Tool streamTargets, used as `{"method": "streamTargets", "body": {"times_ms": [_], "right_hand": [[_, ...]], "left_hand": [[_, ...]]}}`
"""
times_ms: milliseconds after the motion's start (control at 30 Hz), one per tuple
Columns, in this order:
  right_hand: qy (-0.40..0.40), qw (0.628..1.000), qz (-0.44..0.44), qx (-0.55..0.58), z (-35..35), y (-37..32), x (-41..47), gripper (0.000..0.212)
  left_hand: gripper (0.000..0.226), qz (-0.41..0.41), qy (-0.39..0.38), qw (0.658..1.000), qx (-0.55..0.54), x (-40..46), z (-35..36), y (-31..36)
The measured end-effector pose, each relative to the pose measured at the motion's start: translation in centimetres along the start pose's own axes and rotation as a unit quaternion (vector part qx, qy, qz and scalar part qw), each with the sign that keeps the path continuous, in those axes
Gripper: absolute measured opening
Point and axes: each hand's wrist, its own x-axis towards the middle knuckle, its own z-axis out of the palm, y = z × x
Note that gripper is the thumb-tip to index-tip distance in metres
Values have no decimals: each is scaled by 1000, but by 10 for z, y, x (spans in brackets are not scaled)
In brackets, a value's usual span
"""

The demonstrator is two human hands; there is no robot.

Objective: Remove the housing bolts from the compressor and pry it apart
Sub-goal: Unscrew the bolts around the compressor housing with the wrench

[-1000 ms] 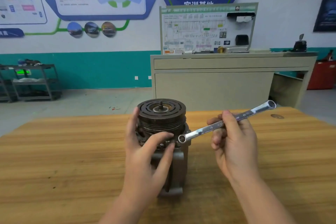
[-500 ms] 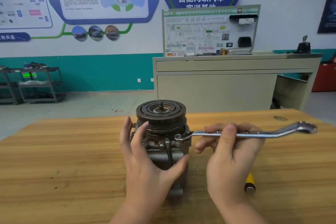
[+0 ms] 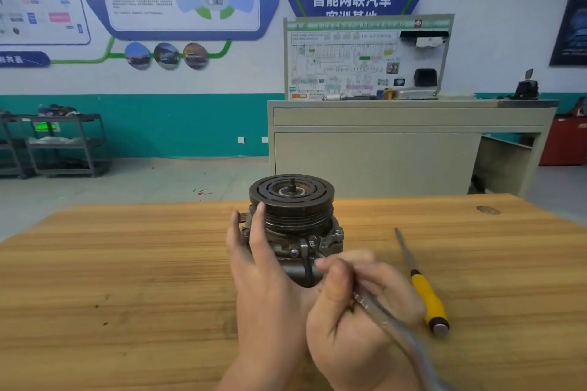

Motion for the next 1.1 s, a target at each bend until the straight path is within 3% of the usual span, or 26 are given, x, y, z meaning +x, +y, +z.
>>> {"method": "streamTargets", "body": {"times_ms": [133, 500, 600, 700, 767, 833, 900, 933, 1000, 1100], "right_hand": [[69, 996, 58, -18, -12, 17, 6, 21], [55, 995, 71, 43, -16, 19, 8, 24], [100, 983, 148, 51, -14, 19, 10, 15], [172, 916, 355, 72, -13, 36, 14, 11], [163, 830, 511, 156, -17, 56, 24, 11], [107, 721, 631, 265, -20, 73, 34, 16], [59, 640, 685, 344, -23, 77, 36, 19], [49, 632, 684, 361, -23, 76, 36, 19], [82, 682, 630, 361, -23, 71, 33, 17], [139, 840, 455, 261, -30, 58, 35, 14]], "left_hand": [[89, 24, 31, 999, 13, -2, 3, -3], [41, 158, 58, 983, 77, -3, 10, -17], [38, 153, 46, 983, 94, -1, 11, -15], [33, 150, 40, 983, 98, -1, 10, -14], [33, 152, 40, 983, 99, -2, 10, -14], [37, 153, 47, 983, 90, -2, 11, -15], [52, 143, 61, 986, 61, -3, 12, -15], [60, 137, 70, 987, 43, -3, 13, -15], [72, 126, 82, 988, 18, -2, 13, -16], [84, 120, 83, 989, 19, -4, 12, -19]]}}
